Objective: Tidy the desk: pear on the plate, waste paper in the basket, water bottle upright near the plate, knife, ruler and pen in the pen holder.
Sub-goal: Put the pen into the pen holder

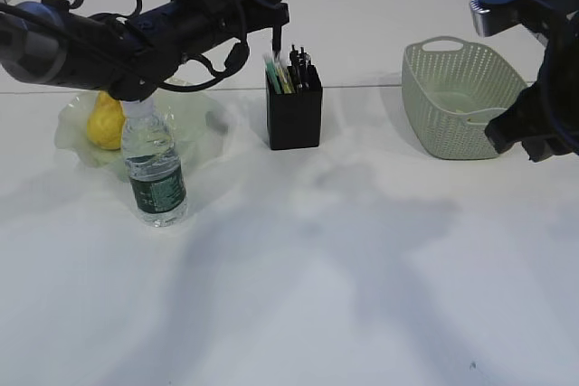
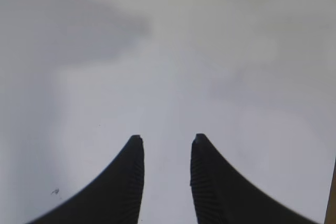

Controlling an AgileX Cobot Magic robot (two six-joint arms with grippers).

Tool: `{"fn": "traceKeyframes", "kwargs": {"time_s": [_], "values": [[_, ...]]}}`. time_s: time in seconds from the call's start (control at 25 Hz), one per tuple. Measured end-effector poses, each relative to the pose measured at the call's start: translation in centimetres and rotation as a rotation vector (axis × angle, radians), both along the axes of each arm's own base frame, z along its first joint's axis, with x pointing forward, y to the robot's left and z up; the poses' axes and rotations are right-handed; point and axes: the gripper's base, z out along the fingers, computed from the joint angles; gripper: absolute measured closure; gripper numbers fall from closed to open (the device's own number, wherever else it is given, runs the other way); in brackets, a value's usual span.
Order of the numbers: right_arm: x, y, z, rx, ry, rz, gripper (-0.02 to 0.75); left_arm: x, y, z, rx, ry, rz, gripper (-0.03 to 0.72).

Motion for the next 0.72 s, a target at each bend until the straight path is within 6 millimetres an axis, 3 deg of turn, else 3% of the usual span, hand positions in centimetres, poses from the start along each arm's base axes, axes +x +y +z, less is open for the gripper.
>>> {"fn": "traceKeyframes", "kwargs": {"time_s": [0.4,0.72], "values": [[0.0,0.0,0.0,0.005,-0.003,-0.012,0.508,0.2,0.0,-0.6,-0.002,0.003,0.032,0.629],[0.0,0.0,0.0,0.005,-0.003,-0.012,0.508,-0.7,-2.1,-0.6,0.019,-0.003,0.061,0.629]]}}
